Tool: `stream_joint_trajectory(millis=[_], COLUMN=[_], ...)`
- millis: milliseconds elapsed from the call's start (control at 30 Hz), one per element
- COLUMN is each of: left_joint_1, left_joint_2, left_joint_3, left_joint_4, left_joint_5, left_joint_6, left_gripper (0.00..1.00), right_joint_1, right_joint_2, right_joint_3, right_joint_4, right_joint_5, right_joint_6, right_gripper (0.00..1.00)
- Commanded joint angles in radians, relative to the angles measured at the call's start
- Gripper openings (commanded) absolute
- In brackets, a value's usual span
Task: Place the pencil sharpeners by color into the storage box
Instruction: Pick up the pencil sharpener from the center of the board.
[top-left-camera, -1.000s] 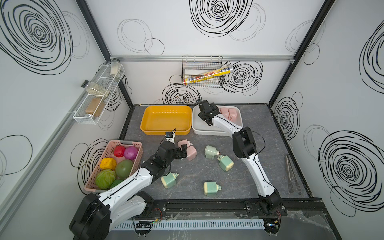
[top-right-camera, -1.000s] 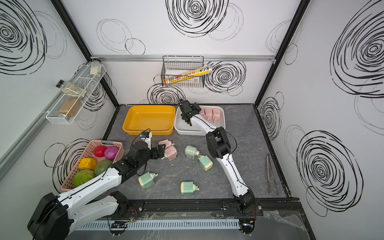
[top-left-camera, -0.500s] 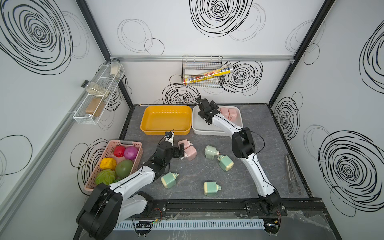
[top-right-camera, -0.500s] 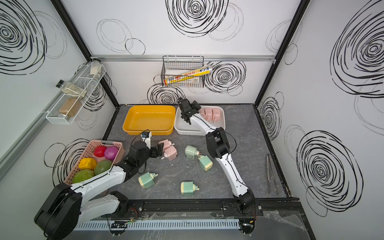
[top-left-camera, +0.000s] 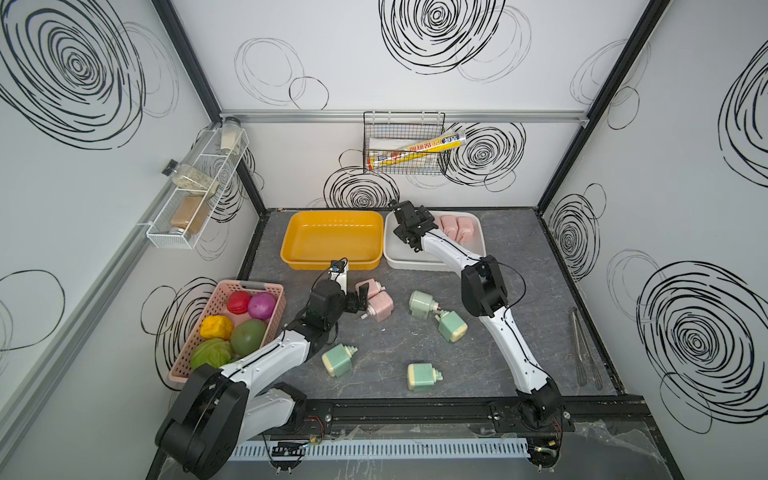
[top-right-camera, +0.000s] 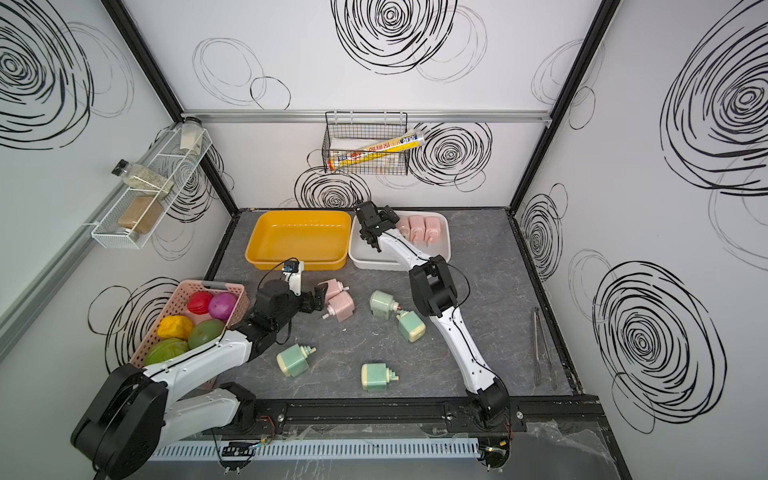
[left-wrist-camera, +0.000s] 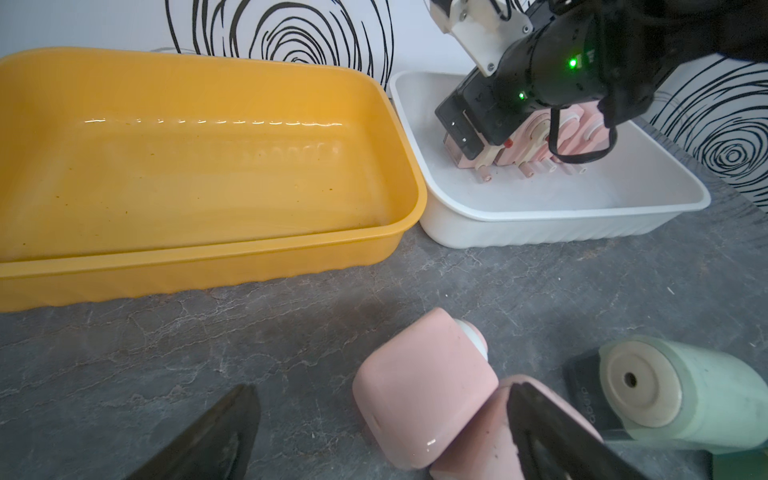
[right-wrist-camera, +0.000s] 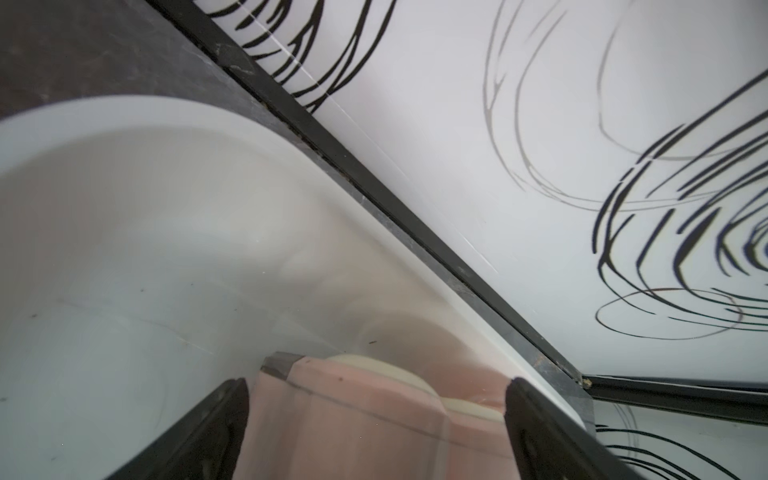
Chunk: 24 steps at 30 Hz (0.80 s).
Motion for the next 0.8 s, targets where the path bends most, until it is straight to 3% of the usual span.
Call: stream_joint_trajectory(millis=[0, 233, 433, 533, 767], left_joint_1=[0.036, 0.075, 0.137, 0.157, 0.200], left_joint_2=[0.035, 0.099, -0.039, -0.025, 0.075], left_joint_3=[0.050, 0.183, 0.058, 0.082, 0.110], left_joint_4=[0.036, -0.137, -0.014, -0.118, -0.148], left_joint_5=[0.087, 0.203, 0.432, 0.440, 0.478], left_joint_6=[0.083, 0.333, 0.566, 0.663, 0.713], left_gripper=[0.99, 0.99, 0.99, 0.99, 0.99], right_joint_1=[0.007, 0.007, 0.007, 0.004, -0.002], right_joint_2=[-0.113, -0.368, -0.611, -0.732, -1.075], right_joint_3=[0.004, -0.292, -0.585, -0.736, -1.171], right_joint_4=[-0.044, 0.098, 0.240, 0.300, 0.517], right_joint_5=[-0.124, -0.287, -0.374, -0.398, -0.493], right_joint_6=[0.087, 0.155, 0.176, 0.216, 0.351], right_gripper=[1.00, 1.00, 1.00, 1.00, 1.00])
